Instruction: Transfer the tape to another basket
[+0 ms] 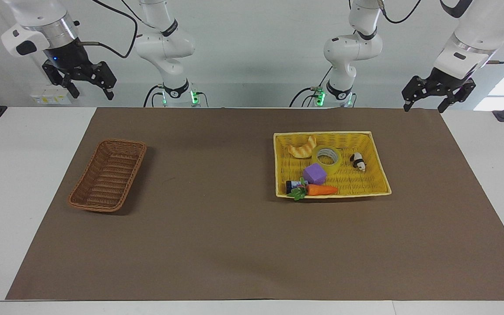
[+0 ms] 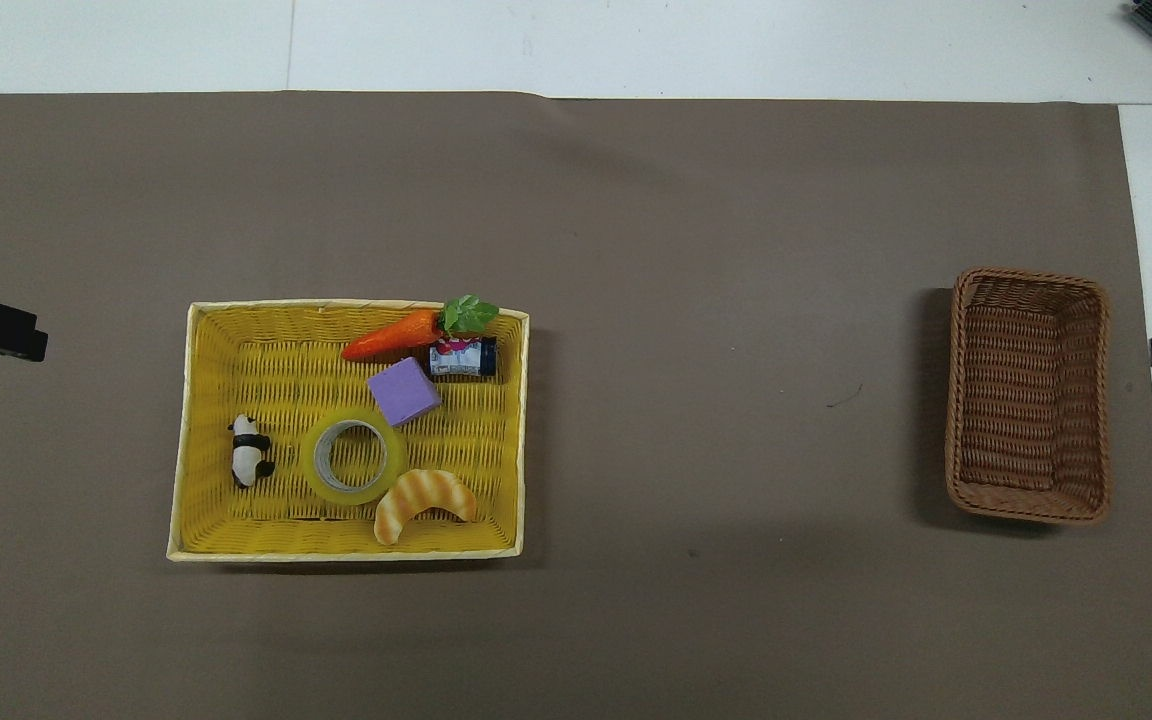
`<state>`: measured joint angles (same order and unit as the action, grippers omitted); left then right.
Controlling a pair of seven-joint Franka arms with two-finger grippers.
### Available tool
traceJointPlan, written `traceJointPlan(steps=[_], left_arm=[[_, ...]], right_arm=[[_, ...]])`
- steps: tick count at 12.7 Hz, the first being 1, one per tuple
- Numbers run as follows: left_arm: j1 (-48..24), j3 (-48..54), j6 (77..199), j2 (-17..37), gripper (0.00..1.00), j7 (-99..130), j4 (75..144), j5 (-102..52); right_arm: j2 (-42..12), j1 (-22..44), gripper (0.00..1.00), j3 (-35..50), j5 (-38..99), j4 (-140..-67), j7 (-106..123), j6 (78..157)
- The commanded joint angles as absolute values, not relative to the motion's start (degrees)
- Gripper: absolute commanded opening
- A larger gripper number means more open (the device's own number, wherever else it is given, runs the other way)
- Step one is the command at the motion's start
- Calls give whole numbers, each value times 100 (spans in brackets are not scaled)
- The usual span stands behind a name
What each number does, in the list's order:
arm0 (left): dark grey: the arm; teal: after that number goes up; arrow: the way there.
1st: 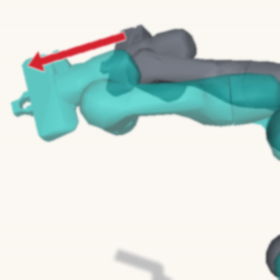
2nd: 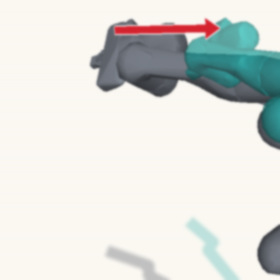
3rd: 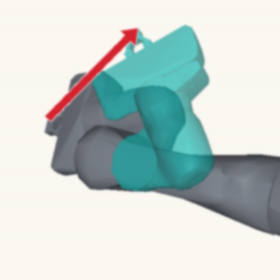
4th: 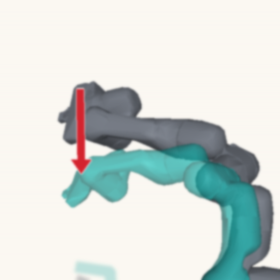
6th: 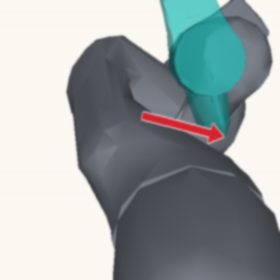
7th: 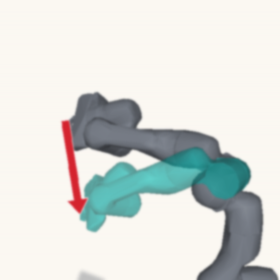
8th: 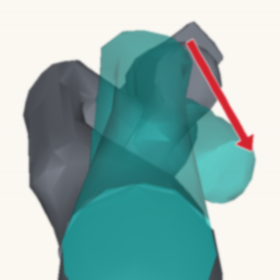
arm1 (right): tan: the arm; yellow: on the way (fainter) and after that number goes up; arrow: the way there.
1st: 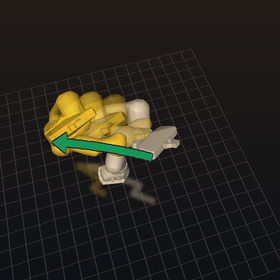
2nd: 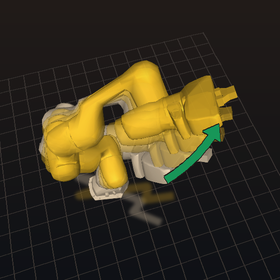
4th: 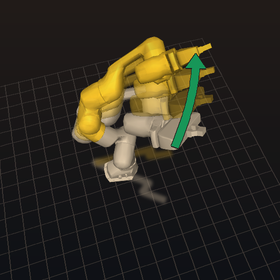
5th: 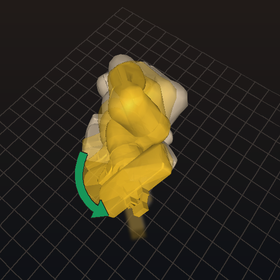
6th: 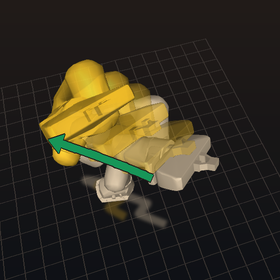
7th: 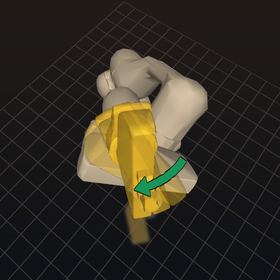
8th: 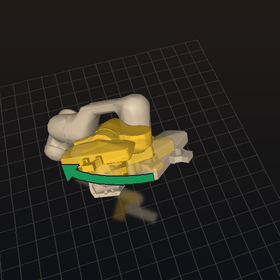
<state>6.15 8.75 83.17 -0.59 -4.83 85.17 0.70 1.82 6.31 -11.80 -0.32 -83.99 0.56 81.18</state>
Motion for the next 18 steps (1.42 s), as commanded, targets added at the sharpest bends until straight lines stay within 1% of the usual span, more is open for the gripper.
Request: traceJointPlan(steps=[1,13,18], left_arm=[[536,809,8122,-245,100,-528,8717,97],[606,817,8200,-290,100,-475,8824,88],[606,817,8297,-290,100,-466,8973,88]], right_arm=[[123,624,100,-1169,70,-8297,19,8042],[185,703,100,-1160,9,-8394,53,8025],[185,694,100,-1160,9,-8394,53,8016]])
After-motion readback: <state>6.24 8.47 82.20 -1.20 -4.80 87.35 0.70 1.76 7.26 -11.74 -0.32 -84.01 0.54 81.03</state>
